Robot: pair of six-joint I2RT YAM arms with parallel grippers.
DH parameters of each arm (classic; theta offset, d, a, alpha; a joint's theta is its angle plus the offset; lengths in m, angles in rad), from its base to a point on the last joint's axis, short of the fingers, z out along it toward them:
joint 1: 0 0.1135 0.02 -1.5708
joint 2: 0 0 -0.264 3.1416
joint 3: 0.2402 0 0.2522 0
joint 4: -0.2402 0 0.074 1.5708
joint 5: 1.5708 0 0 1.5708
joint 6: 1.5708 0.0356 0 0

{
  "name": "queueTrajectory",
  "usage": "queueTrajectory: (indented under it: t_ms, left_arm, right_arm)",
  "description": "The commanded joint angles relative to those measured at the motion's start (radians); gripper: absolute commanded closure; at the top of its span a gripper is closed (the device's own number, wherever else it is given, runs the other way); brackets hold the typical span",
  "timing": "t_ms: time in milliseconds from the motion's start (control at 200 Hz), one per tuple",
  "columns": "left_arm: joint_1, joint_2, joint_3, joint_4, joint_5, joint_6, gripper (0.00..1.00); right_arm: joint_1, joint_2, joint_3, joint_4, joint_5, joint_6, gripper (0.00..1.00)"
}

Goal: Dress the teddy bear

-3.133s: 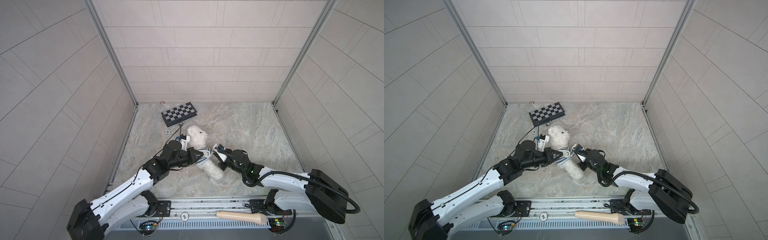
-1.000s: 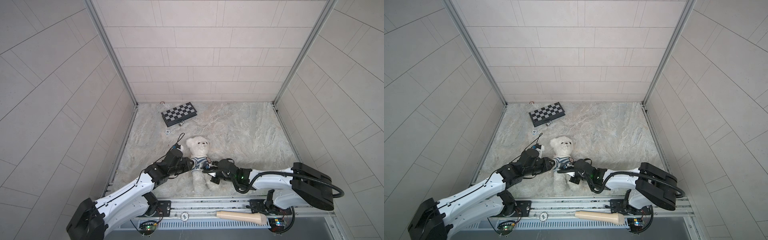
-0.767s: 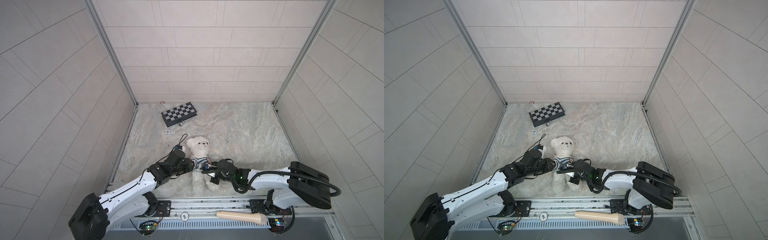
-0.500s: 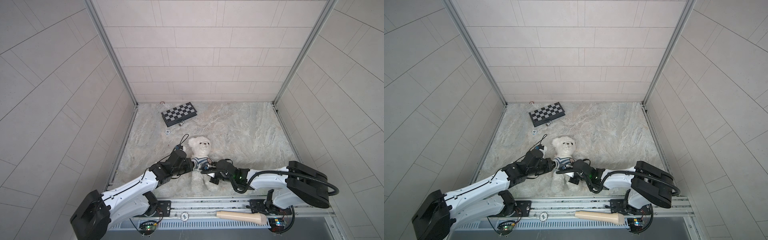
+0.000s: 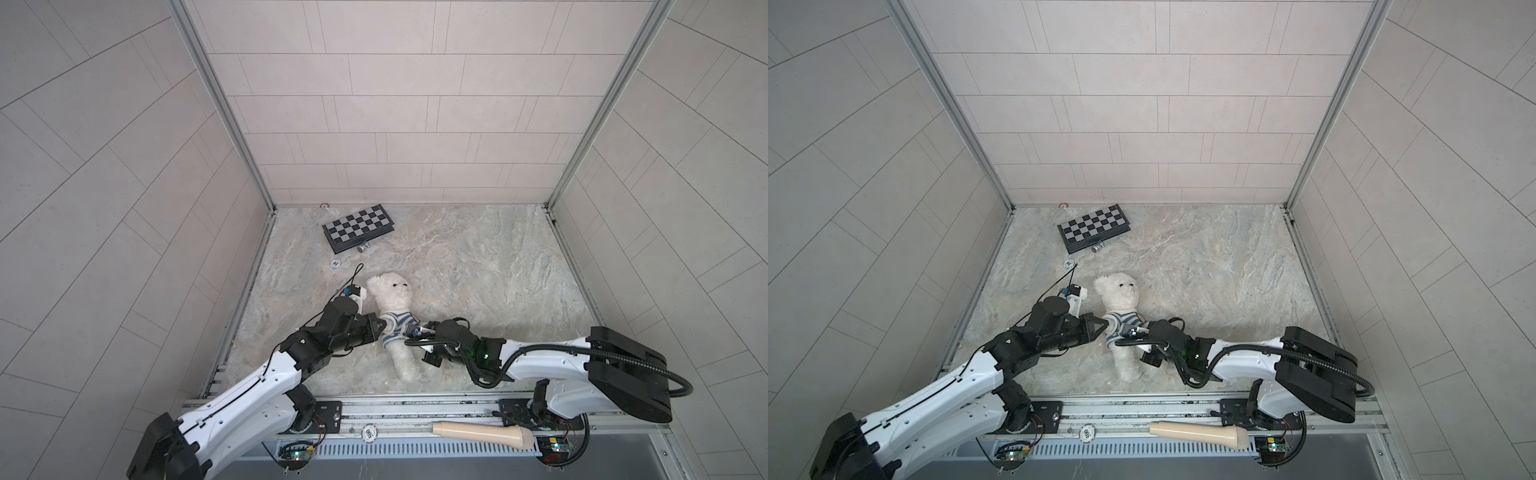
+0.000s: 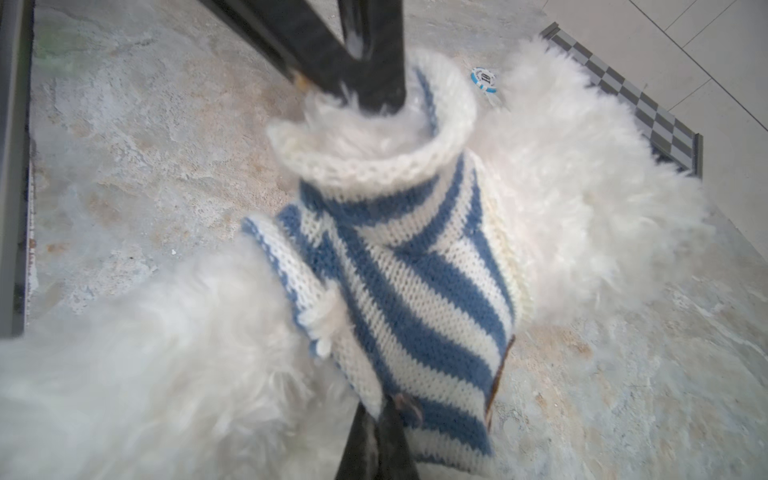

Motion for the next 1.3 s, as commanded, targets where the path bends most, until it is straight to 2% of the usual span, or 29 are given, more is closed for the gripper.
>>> queueTrajectory:
  t_ms: [0,130,295,350,466,531,626,726,846,991,1171,1297]
  left_arm:
    - [0.028,-0.036,-0.003,0.029,0.066,0.031,1.0]
    - [0.053,-0.06,-0.052,0.101,0.104,-0.015,1.0]
    - [0.095,-0.067,-0.119,0.253,0.222,-0.092,1.0]
    - [0.096,-0.076,-0.11,0.233,0.24,-0.068,1.0]
    - [0.096,-0.076,-0.031,0.077,0.297,0.072,1.0]
    - [0.096,-0.072,-0.006,0.011,0.288,0.109,1.0]
    - [0.096,-0.062,-0.012,0.024,0.278,0.088,1.0]
    - [0.096,-0.062,-0.038,0.07,0.257,0.048,1.0]
    - [0.095,-0.067,-0.052,0.118,0.252,0.013,1.0]
    - [0.094,-0.068,-0.053,0.134,0.271,0.006,1.0]
    - [0.081,-0.064,-0.064,0.233,0.328,-0.027,1.0]
    - [0.056,-0.063,-0.049,0.243,0.331,-0.025,1.0]
  right_arm:
    - [-0.01,-0.01,-0.019,-0.104,0.061,0.02,1.0]
    - [-0.021,-0.017,-0.022,-0.134,0.083,0.035,1.0]
    - [-0.03,-0.033,-0.032,-0.136,0.089,0.035,1.0]
    - [-0.033,-0.038,-0.031,-0.139,0.096,0.033,1.0]
    - [-0.038,-0.059,-0.037,-0.13,0.099,0.02,1.0]
    - [-0.038,-0.085,-0.041,-0.126,0.074,0.011,0.89]
    - [-0.038,-0.159,-0.06,-0.093,0.01,-0.014,0.72]
    - [-0.036,-0.265,-0.086,-0.058,-0.08,-0.043,0.62]
    - [-0.036,-0.374,-0.081,-0.07,-0.136,-0.04,0.55]
    - [-0.035,-0.393,-0.032,-0.096,-0.209,-0.015,0.51]
    - [-0.035,-0.314,-0.021,0.015,-0.255,0.031,0.49]
    - [-0.035,-0.255,-0.006,0.08,-0.28,0.052,0.52]
